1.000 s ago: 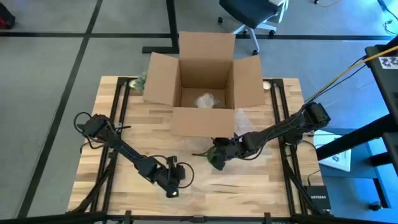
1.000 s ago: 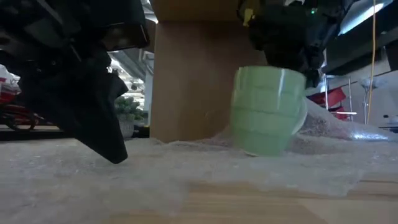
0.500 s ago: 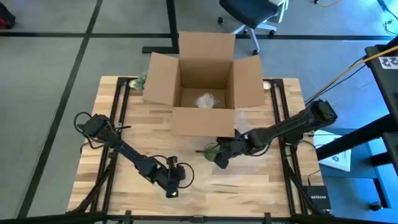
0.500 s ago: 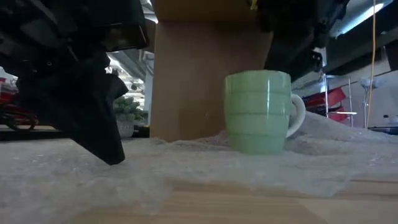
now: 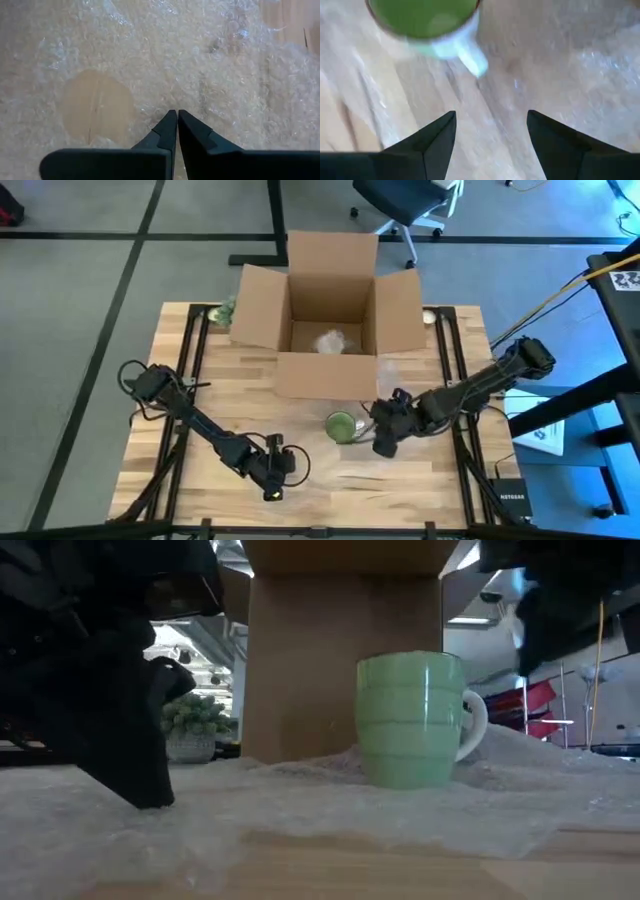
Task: Wrap mug
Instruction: Wrap the green mug with bubble wrap
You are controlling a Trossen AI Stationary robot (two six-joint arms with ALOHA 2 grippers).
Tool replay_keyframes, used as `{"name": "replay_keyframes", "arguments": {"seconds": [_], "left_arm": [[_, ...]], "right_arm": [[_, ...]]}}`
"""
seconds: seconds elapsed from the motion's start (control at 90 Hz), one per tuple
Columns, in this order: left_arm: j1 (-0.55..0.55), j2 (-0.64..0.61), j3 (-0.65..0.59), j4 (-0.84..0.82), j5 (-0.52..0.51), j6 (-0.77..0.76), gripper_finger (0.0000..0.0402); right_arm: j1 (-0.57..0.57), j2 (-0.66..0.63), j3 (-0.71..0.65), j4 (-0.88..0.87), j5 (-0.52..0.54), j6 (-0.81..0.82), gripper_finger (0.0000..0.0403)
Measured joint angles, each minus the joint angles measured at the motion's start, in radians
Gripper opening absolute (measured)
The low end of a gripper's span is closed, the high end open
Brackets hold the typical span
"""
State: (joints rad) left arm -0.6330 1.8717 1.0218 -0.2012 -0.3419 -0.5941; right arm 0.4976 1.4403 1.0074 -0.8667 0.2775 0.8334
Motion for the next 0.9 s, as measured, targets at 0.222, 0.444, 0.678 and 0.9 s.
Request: {"name": "replay_keyframes", "arguments": {"seconds": [0.222,0.444,0.678,0.9], "left_arm": [[-0.002,0.0,0.0,0.002,0.001,0.0,0.0],[-0.009,0.0,0.005,0.001,0.014,0.049,0.0],[-0.009,0.0,0.006,0.0,0.019,0.076,0.0],[-0.009,0.0,0.006,0.0,0.016,0.108,0.0]], "right_arm": [[0.096,0.0,-0.207,0.203,-0.01,0.103,0.023],[0.18,0.0,-0.384,0.435,-0.008,0.234,0.023],[0.249,0.0,-0.416,0.513,-0.003,0.321,0.023],[0.315,0.013,-0.416,0.563,0.049,0.393,0.023]]}}
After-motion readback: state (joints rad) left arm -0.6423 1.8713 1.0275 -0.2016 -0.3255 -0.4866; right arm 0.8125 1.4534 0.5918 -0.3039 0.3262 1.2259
